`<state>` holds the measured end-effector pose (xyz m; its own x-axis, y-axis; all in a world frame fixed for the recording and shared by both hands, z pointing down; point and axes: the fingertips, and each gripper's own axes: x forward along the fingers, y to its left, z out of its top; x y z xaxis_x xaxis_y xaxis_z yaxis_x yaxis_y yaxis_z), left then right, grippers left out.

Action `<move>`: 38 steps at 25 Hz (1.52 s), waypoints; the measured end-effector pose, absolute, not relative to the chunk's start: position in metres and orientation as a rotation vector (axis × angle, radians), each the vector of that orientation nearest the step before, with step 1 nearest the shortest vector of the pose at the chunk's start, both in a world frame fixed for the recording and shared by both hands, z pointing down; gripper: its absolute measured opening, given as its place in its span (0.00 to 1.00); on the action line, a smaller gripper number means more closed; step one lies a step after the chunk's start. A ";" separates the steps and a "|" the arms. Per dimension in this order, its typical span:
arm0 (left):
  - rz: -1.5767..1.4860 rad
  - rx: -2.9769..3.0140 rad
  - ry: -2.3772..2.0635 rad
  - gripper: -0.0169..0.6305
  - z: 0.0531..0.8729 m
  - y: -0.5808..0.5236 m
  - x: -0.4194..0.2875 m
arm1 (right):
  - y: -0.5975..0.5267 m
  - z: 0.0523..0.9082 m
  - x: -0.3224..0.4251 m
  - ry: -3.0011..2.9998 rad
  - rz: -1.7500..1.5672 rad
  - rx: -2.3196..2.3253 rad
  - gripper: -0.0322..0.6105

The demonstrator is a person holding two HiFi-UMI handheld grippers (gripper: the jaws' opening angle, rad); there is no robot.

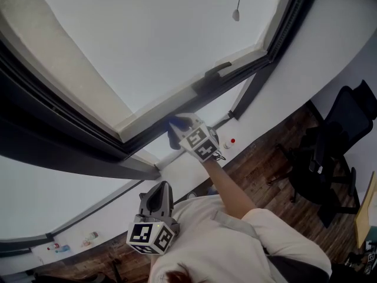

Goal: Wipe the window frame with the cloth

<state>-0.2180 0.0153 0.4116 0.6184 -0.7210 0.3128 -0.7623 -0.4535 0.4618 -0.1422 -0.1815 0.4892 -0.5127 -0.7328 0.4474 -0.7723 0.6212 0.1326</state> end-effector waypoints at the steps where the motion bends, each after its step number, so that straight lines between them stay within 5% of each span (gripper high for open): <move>1: 0.096 2.273 -1.162 0.03 0.412 0.015 -0.217 | -0.182 0.490 -0.141 -2.382 0.115 1.188 0.12; 38: 0.126 2.265 -1.162 0.03 0.413 0.010 -0.189 | -0.191 0.485 -0.106 -2.407 0.138 1.214 0.13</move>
<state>-0.1892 0.0096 0.4131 0.6151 -0.7137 0.3352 -0.7690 -0.4489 0.4552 -0.1064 -0.1908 0.4850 -0.5188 -0.7418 0.4250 -0.7856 0.6097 0.1053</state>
